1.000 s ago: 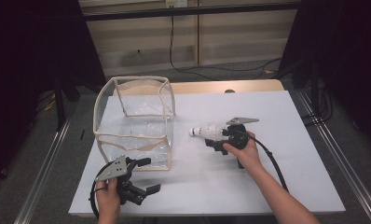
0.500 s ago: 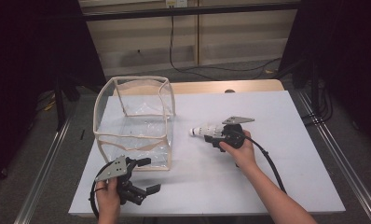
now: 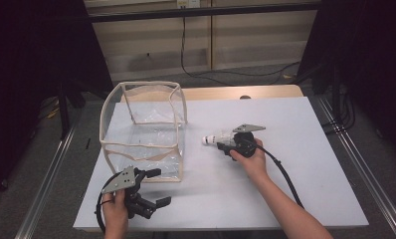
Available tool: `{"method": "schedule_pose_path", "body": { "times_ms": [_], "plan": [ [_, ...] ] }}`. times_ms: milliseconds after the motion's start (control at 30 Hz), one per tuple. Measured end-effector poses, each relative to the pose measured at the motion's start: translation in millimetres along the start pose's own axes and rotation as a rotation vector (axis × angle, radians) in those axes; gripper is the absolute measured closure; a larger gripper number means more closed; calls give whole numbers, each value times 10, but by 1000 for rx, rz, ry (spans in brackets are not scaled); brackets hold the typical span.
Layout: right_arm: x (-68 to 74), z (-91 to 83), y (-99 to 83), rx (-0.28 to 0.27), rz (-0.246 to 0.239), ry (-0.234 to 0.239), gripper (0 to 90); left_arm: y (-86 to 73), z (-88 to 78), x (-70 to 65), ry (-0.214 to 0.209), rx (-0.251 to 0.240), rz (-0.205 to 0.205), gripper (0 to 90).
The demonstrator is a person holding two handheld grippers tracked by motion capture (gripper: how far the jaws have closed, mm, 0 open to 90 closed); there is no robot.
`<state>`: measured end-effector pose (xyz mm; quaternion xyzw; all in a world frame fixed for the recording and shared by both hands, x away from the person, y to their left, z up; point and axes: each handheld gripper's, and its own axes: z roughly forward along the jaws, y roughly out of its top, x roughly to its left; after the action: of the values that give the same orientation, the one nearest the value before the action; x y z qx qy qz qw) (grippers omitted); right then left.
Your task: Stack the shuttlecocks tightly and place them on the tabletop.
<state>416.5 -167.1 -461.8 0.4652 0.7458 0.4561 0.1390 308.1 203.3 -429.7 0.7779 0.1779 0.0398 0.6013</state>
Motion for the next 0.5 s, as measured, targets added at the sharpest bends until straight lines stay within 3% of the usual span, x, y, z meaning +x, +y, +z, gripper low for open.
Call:
{"method": "schedule_pose_path", "body": {
  "times_ms": [200,500],
  "plan": [
    [-17,4,6,4,8,-19,765,-1,-3,5,1,2,2,22],
    [-23,-6,23,7,10,-6,830,-1,-1,-4,0,4,3,22]
  ]
}}
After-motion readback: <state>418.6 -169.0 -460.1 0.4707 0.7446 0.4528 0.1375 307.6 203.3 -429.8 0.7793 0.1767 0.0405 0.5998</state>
